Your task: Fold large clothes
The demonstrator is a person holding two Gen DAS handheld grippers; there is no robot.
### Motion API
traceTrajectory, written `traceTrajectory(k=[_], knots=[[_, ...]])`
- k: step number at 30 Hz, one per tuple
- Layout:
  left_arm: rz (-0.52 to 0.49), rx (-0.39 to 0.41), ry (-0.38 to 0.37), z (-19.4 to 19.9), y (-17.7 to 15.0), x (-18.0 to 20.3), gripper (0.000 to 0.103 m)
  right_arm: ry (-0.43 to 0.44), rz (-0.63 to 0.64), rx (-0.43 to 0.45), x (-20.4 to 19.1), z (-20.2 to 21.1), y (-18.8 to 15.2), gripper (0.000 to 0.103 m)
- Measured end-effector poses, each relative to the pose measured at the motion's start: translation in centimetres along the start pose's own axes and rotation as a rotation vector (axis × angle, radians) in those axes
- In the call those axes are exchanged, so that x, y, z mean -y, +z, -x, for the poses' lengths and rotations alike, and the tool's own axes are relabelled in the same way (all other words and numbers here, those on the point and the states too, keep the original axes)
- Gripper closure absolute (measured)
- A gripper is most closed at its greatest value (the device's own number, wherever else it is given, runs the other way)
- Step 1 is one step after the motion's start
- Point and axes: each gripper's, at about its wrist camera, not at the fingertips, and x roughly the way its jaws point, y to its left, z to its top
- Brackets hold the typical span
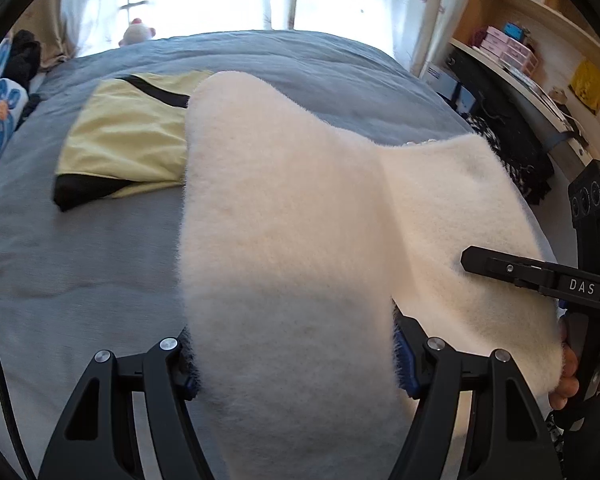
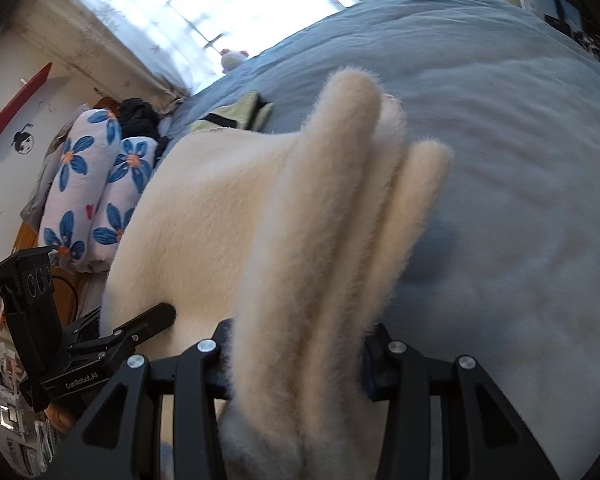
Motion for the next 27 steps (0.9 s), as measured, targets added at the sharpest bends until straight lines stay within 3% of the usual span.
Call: traceTrajectory(k=[7, 15, 19, 22, 24, 26, 27], knots=[[0.005, 0.069, 0.089, 3.7, 5.9, -10.4, 0.033, 0.083, 0.075, 0.02, -8.9, -5.9, 6.7, 0.06], [-0.006, 0.113, 0.118, 0.5, 17.5, -22.5, 0.033, 0.154, 0.088, 0.067, -14.3, -15.3, 18.1, 0.06], [0.001, 0.098, 0.11, -4.4, 22.2, -27.2, 0.033, 0.191, 0.034, 0.063, -13.4, -22.1, 22.7, 0.06], [0.011, 0.049, 0.117, -10.2, 23.7, -30.6, 0.032, 0.169, -0.008, 0.032, -11.6, -28.0, 23.8, 0.06], [0.029, -0.004, 0.153, -14.6, 22.8, -32.8, 0.025, 0.1, -0.039, -0.019, -9.1, -32.4, 23.0, 0.056], [0.112, 0.03, 0.111, -16.3, 21.6, -35.1, 0.008, 0.135, -0.051, 0.011, -7.5, -33.3, 22.2, 0.044], [0.127, 0.068, 0.069, -16.0, 21.0, -35.8, 0.008, 0.16, -0.04, 0.016, -7.3, -33.1, 22.0, 0.043]])
